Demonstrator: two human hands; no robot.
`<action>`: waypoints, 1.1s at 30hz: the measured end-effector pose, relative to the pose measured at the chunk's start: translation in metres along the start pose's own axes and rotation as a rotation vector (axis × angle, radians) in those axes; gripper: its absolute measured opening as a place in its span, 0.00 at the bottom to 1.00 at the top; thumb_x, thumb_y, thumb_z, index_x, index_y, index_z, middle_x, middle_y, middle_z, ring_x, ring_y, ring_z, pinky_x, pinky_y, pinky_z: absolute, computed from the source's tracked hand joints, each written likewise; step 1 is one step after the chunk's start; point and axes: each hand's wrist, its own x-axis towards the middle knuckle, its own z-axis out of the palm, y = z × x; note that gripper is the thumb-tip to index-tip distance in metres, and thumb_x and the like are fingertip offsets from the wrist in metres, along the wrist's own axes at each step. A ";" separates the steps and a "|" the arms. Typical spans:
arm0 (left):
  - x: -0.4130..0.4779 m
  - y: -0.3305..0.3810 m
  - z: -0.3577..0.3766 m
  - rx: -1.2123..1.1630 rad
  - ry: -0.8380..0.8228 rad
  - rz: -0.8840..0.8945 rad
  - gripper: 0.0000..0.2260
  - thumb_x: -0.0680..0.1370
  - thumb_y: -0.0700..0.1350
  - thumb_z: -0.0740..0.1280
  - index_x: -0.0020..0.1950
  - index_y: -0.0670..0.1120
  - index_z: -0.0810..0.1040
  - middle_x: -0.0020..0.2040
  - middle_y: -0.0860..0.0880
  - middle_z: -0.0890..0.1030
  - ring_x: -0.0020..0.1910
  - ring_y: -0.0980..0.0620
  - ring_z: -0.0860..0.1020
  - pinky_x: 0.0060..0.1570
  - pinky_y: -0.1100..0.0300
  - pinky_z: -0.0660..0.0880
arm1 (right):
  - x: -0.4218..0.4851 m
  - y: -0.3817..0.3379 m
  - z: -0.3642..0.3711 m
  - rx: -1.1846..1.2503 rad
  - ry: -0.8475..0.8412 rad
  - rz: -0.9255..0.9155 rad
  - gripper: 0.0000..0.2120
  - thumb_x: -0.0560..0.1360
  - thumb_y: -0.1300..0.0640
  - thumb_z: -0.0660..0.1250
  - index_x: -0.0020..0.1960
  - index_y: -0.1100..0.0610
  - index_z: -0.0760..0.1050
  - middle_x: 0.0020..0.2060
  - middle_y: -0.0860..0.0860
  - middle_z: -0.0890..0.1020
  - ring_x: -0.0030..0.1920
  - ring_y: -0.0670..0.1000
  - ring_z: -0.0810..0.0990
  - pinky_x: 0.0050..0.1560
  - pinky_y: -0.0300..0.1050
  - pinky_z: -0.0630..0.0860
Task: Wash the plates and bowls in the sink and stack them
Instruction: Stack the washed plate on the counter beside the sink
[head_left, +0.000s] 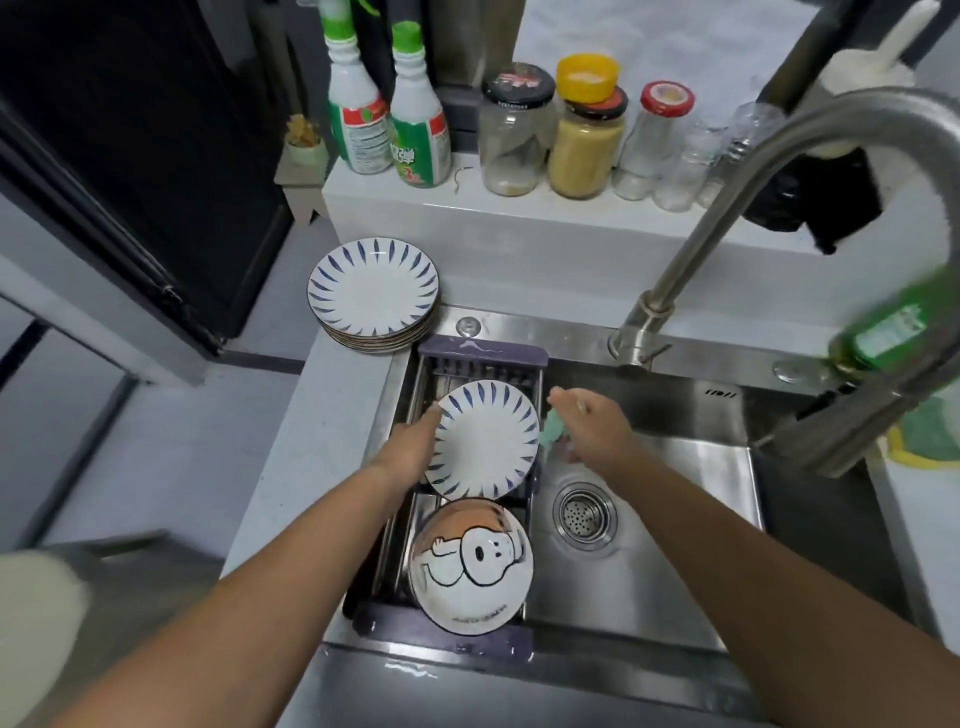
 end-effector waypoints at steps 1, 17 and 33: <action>0.004 -0.002 0.000 0.006 -0.032 -0.016 0.31 0.81 0.67 0.56 0.72 0.46 0.74 0.65 0.44 0.80 0.54 0.46 0.78 0.59 0.54 0.70 | 0.009 -0.003 0.006 -0.024 0.010 -0.009 0.16 0.81 0.46 0.61 0.49 0.56 0.80 0.43 0.54 0.83 0.44 0.54 0.81 0.49 0.58 0.81; 0.051 -0.027 0.007 -0.337 -0.079 -0.181 0.28 0.78 0.68 0.60 0.68 0.50 0.76 0.59 0.46 0.84 0.55 0.43 0.84 0.60 0.45 0.79 | 0.066 -0.008 0.051 -0.359 -0.015 -0.034 0.13 0.81 0.49 0.62 0.53 0.55 0.83 0.42 0.45 0.81 0.47 0.47 0.79 0.48 0.41 0.73; 0.021 -0.003 -0.002 -0.388 -0.039 0.120 0.16 0.85 0.57 0.57 0.61 0.51 0.79 0.54 0.47 0.86 0.52 0.46 0.85 0.41 0.52 0.81 | 0.023 -0.023 0.013 0.152 0.215 0.058 0.16 0.83 0.55 0.61 0.47 0.66 0.80 0.27 0.49 0.80 0.20 0.41 0.70 0.22 0.33 0.67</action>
